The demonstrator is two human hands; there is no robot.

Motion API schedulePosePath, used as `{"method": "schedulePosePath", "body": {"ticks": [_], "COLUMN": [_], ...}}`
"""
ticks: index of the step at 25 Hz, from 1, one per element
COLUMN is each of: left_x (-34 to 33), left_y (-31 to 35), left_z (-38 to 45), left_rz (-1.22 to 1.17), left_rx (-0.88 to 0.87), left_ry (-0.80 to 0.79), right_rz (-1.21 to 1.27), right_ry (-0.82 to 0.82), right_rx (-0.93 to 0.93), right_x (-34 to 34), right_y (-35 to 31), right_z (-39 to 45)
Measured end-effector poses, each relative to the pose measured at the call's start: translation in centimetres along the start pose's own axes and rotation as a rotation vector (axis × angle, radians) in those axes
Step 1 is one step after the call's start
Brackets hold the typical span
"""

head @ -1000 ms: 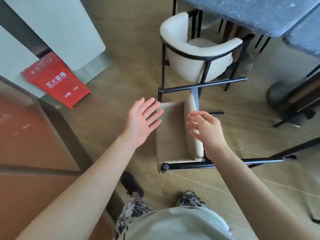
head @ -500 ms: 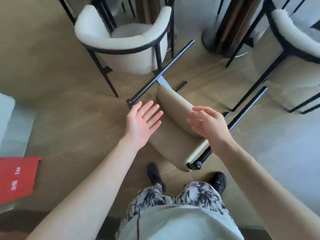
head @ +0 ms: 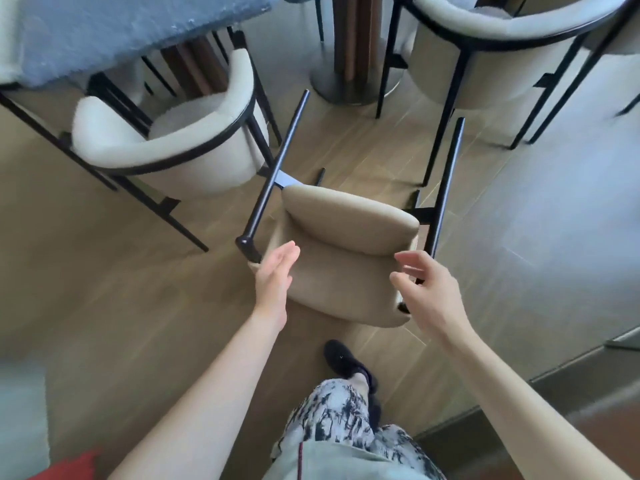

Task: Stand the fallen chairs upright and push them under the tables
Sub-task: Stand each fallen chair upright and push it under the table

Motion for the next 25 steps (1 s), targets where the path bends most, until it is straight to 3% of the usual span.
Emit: {"method": "schedulePosePath", "body": {"ticks": [3,7,10,14,19,25], "left_x": [1.9,3.5,4.4,7.2,9.2,10.7], "left_y": [-2.5,-6.7,-10.7,-17.0,-24.8,-35.5], "left_z": [1.1,3.6,6.7,10.7,19.3,31.2], "left_rz": [0.083,0.230,0.276,0.277,0.194,-0.050], "left_rx": [-0.087,-0.093,0.000,0.150,0.299,0.469], "left_ry": [0.039,-0.036,-0.142,-0.143,-0.088,0.012], "right_rz": [-0.051,-0.102,-0.064,0.054,0.254,0.780], "right_ry": [0.066,0.106,0.166,0.185,0.298,0.330], "right_rx": [-0.059,-0.095,-0.204,-0.412,-0.595,-0.827], "right_x": [-2.8,-6.3,-9.7,-16.5,-25.5,-36.5], "right_y": [4.7,9.1,13.0,19.5,28.9,41.5], "right_z": [-1.7,-2.6,-1.7,-0.5,3.9,8.7]}}
Point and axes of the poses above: each hand's wrist, its own z-axis towards the middle knuckle, its own x-axis out of the back of the hand, y = z × x, the point moved 6 cm from there along z, towards the middle knuckle, and after that the axes turned 6 degrees about x, right-handed, at the moved point
